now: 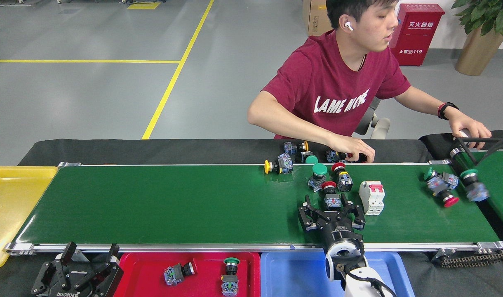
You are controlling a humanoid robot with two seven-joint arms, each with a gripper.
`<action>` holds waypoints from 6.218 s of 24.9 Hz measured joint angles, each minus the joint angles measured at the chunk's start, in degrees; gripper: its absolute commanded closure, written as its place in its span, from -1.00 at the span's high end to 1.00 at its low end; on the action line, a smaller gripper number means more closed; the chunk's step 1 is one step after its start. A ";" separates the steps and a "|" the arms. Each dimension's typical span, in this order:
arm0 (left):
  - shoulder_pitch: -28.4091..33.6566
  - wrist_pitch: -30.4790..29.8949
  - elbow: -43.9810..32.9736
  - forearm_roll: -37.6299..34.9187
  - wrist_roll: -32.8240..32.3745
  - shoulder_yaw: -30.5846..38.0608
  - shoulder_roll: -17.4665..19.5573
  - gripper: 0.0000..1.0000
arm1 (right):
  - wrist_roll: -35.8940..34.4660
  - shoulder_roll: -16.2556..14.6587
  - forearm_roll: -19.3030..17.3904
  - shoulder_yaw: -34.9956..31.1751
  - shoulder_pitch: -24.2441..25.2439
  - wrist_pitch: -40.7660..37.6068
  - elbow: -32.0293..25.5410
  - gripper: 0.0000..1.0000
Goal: Pick switch part from conveyor to tray
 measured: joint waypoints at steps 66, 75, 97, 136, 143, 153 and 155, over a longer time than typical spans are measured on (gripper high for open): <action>-44.11 20.59 50.18 -14.36 -3.83 -32.95 -8.61 0.81 | -8.72 -4.70 -2.92 -15.85 30.78 -13.57 -34.15 0.95; -45.66 19.85 54.03 -6.38 -2.98 -30.95 -7.65 -0.93 | -3.03 -1.55 -1.59 -9.93 22.71 -12.43 -28.97 0.94; -5.39 -20.97 6.48 1.27 -1.53 -24.46 13.60 1.00 | 0.39 2.84 -1.55 3.31 -4.17 -5.91 5.80 -0.86; -29.31 6.17 33.81 -2.80 -2.45 -15.59 6.95 1.00 | 14.48 1.43 -7.38 -16.12 13.80 -30.96 -28.99 0.96; -31.42 6.37 38.54 -2.80 -2.46 -15.62 7.01 1.00 | -0.42 -6.11 -6.80 -17.76 19.12 -18.72 -28.14 0.96; -35.72 7.35 44.38 -2.80 -2.46 -15.61 7.15 1.00 | -6.83 -6.48 -6.95 -18.46 30.43 -12.93 -31.35 0.97; -38.20 7.44 47.41 -2.80 -2.51 -15.63 7.15 1.00 | -6.85 -6.48 -6.95 -18.46 30.62 -12.86 -31.57 0.97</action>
